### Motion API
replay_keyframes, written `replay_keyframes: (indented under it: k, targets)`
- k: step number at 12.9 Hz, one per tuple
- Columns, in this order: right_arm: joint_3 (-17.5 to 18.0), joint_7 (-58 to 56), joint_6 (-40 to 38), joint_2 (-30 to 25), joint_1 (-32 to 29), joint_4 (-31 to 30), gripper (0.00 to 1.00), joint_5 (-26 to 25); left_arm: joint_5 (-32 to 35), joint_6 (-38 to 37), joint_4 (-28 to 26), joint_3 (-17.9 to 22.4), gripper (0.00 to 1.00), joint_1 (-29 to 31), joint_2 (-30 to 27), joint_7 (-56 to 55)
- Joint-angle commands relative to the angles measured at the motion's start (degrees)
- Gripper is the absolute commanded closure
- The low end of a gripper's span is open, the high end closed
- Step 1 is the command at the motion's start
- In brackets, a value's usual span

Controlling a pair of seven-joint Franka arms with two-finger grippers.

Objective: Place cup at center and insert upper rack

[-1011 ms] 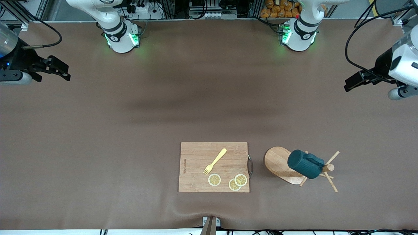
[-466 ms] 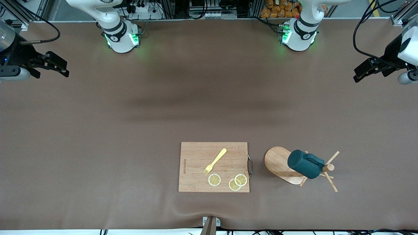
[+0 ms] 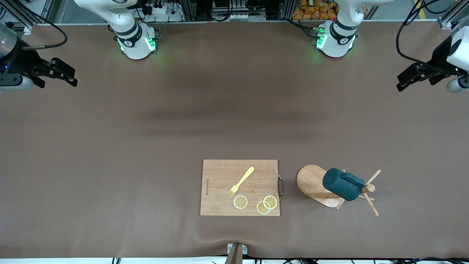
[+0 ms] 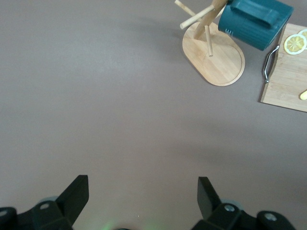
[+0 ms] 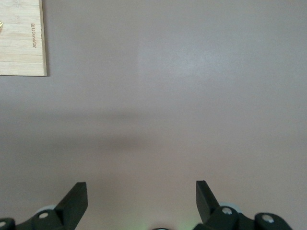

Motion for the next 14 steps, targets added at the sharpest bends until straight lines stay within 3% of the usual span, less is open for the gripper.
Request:
replay_keyframes:
  k: [1, 14]
  targets:
    - [0.29, 0.74, 0.39, -1.33, -0.66, -0.95, 0.0, 0.15, 1.22, -2.11, 1.26, -0.04, 0.0, -0.63, -0.5, 0.53]
    - [0.29, 0.04, 0.84, -1.42, -1.89, -0.95, 0.0, 0.33, 0.87, -4.31, 2.14, 0.04, 0.0, -0.9, -0.5, 0.44]
